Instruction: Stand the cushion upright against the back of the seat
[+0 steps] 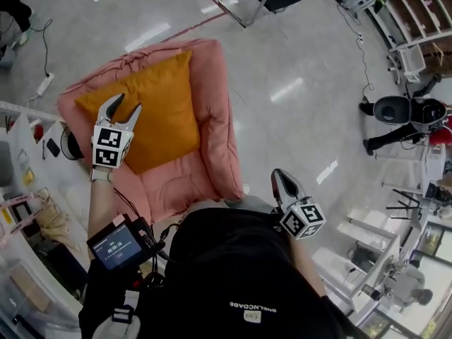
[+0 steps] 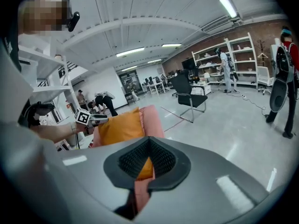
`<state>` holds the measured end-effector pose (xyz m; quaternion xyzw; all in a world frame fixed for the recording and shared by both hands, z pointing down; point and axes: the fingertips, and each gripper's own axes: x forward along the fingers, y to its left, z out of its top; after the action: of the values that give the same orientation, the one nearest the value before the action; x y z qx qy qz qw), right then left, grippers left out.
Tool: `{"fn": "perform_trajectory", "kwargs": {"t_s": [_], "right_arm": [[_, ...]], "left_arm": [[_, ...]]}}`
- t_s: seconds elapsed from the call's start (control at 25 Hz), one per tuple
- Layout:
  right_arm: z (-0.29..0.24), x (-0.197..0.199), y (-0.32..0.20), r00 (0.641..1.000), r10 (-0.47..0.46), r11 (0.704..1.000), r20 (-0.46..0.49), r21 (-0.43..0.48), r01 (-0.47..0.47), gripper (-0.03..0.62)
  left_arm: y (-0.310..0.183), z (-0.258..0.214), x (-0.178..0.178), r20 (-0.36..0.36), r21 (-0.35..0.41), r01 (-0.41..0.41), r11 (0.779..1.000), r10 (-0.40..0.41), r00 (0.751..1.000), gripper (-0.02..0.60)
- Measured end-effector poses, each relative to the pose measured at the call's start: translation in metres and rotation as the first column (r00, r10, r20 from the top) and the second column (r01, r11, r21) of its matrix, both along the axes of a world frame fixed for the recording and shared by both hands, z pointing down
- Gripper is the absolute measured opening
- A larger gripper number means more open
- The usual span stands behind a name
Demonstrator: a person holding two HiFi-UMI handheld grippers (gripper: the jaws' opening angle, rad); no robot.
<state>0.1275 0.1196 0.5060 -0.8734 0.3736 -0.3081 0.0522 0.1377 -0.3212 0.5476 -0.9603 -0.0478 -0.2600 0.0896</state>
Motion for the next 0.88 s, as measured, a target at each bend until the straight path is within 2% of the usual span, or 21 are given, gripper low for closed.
{"fn": "perform_trajectory", "kwargs": {"t_s": [0.16,0.28,0.4,0.56,0.6,0.68,0.76,0.88], "right_arm": [[0.002,0.007,-0.035,0.993,-0.105,0.994,-0.049,-0.006,0.105,0.003],[-0.006,0.033,-0.061,0.979,-0.190,0.981,-0.077,0.018,0.192,0.003],[-0.024,0.057,-0.086,0.946,-0.310,0.948,-0.095,0.046,0.316,0.005],[-0.017,0.063,-0.142,0.881,-0.460,0.883,-0.112,0.047,0.467,0.005],[-0.013,0.063,-0.155,0.861,-0.496,0.863,-0.113,0.041,0.503,0.005],[-0.008,0.065,-0.174,0.816,-0.565,0.820,-0.117,0.026,0.572,0.003],[-0.005,0.070,-0.192,0.766,-0.632,0.770,-0.121,0.013,0.638,0.003],[-0.002,0.084,-0.220,0.677,-0.722,0.685,-0.141,-0.008,0.728,0.003]], "left_arm": [[0.018,-0.009,-0.042,-0.012,0.020,-0.007,1.000,0.008,1.000,0.232],[0.029,-0.018,-0.077,-0.028,-0.003,0.068,0.998,-0.069,0.997,0.230],[0.051,-0.035,-0.109,-0.041,-0.063,0.182,0.981,-0.185,0.982,0.229],[0.060,-0.021,-0.151,0.001,-0.079,0.294,0.953,-0.295,0.956,0.227],[0.064,-0.017,-0.161,0.010,-0.092,0.326,0.941,-0.327,0.945,0.227],[0.080,-0.015,-0.179,0.022,-0.152,0.401,0.903,-0.403,0.915,0.227],[0.102,-0.016,-0.193,0.035,-0.214,0.474,0.854,-0.478,0.878,0.226],[0.135,-0.014,-0.206,0.065,-0.244,0.572,0.783,-0.576,0.815,0.224]]}}
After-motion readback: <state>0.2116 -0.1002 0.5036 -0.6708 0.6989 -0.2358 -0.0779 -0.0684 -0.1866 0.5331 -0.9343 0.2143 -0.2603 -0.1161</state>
